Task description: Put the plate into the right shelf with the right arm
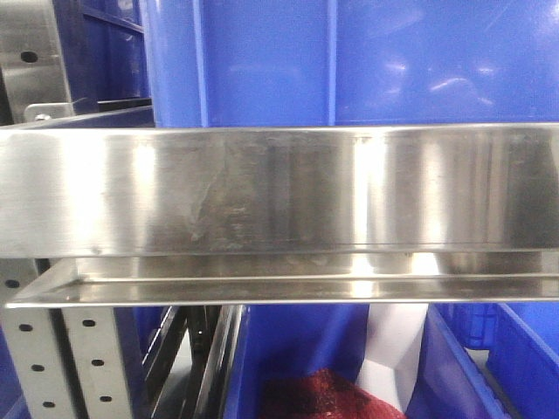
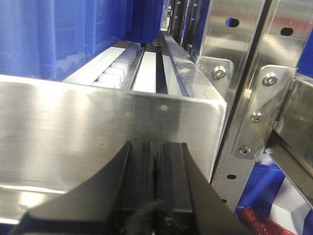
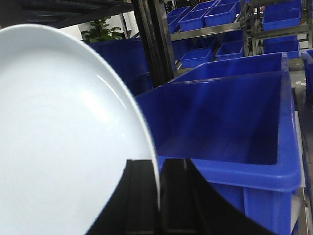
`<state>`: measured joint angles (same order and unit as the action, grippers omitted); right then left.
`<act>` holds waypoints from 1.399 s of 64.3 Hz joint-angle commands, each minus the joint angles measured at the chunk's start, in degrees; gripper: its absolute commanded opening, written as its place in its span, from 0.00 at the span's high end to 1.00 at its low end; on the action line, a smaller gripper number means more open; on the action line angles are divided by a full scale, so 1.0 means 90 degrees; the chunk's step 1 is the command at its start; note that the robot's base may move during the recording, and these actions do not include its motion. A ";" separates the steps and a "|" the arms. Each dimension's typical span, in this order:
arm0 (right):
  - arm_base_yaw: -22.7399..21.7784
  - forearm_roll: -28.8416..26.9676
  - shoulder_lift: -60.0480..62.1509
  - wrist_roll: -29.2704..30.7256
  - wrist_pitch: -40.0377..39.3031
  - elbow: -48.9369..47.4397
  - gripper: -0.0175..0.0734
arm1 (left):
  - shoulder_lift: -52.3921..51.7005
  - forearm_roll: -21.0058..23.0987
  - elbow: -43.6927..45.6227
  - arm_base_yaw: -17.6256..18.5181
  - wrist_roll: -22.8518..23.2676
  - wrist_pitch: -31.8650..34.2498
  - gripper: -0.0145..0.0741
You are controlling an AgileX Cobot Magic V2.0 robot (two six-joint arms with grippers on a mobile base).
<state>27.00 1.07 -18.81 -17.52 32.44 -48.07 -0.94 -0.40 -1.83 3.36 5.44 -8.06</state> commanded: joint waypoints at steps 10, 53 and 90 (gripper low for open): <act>-0.0016 0.0041 -0.0115 0.0045 -0.0655 -0.0168 0.73 | -0.0040 -0.0001 -0.0060 0.0011 0.0037 0.0560 0.89; -0.0016 -0.0080 -0.0949 0.0039 -0.3051 -0.0607 0.73 | -0.0040 -0.0001 -0.0060 0.0011 0.0037 0.0560 0.89; -0.0394 0.0812 -0.5023 0.0044 -0.2465 -0.2798 0.73 | -0.0040 -0.0001 -0.0060 0.0011 0.0037 0.0560 0.89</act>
<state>25.02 6.28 -61.24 -17.52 14.98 -69.57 -0.94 -0.40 -1.83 3.36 5.44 -8.06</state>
